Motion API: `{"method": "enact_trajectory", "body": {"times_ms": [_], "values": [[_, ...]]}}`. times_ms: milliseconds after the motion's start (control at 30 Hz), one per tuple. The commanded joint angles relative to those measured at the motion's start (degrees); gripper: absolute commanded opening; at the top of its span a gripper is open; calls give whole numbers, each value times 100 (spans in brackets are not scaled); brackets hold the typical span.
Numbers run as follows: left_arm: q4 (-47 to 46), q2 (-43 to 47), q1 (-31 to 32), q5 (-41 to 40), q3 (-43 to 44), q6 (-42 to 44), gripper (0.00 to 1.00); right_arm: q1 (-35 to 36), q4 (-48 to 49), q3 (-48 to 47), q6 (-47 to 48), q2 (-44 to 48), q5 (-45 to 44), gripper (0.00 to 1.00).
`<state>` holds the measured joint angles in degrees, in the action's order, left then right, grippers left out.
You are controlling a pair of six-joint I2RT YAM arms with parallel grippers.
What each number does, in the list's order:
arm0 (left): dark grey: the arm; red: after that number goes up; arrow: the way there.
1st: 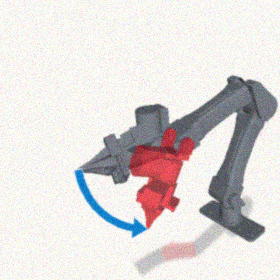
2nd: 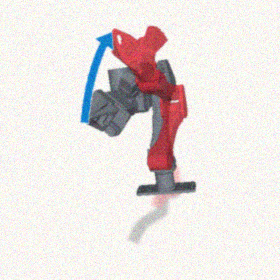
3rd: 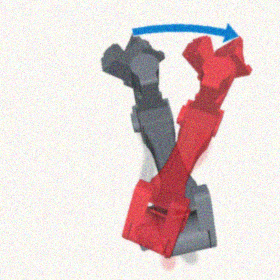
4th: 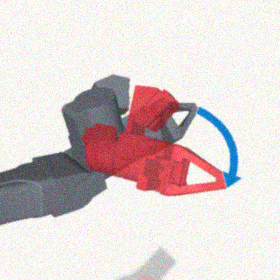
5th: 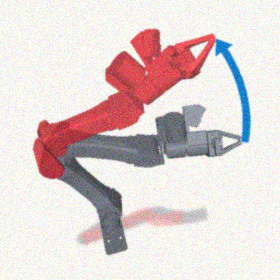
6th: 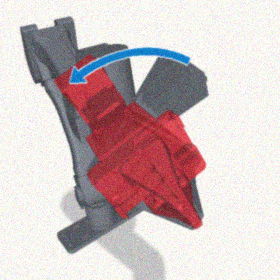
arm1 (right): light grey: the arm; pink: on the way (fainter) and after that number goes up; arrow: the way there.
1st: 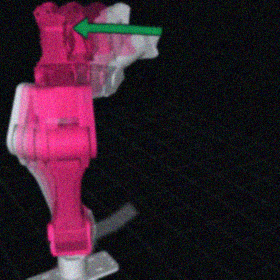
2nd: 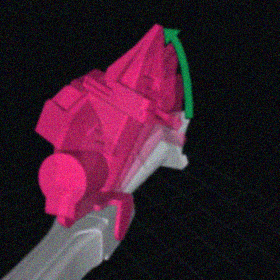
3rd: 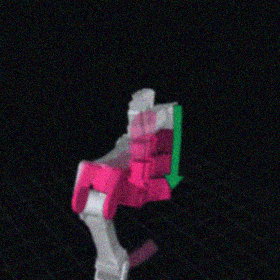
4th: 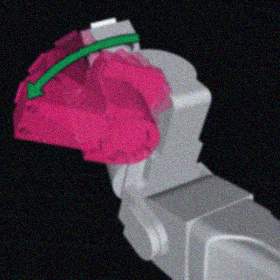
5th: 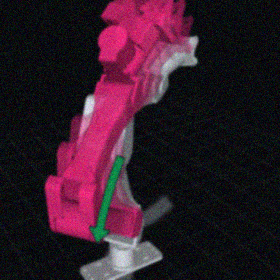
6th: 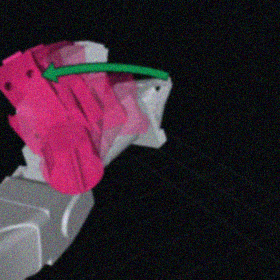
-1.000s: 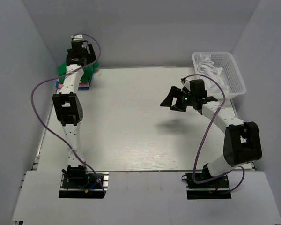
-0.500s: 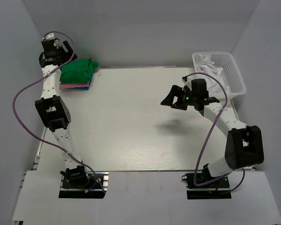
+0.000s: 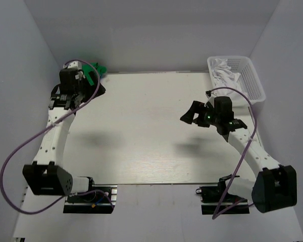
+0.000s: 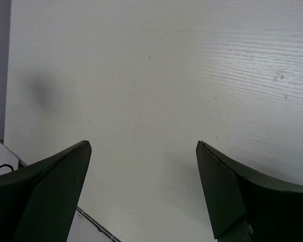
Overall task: Fold and stack the t-shirts
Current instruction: Put the neatly folded tshirt into the corner of the board with the left arm
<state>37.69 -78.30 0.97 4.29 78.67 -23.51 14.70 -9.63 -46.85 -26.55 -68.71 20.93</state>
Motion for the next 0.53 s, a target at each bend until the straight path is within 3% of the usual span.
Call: {"method": "enact_trajectory", "body": {"times_ms": [0, 133, 500], "values": [[537, 446, 166, -543, -168, -171, 100, -2, -13, 229, 88, 603, -475, 90], [651, 886, 298, -956, -221, -172, 100, -2, 75, 457, 27, 1184, -668, 90], [652, 957, 351, -991, -212, -233, 100, 15, 233, 695, -9, 1668, -774, 90]]}}
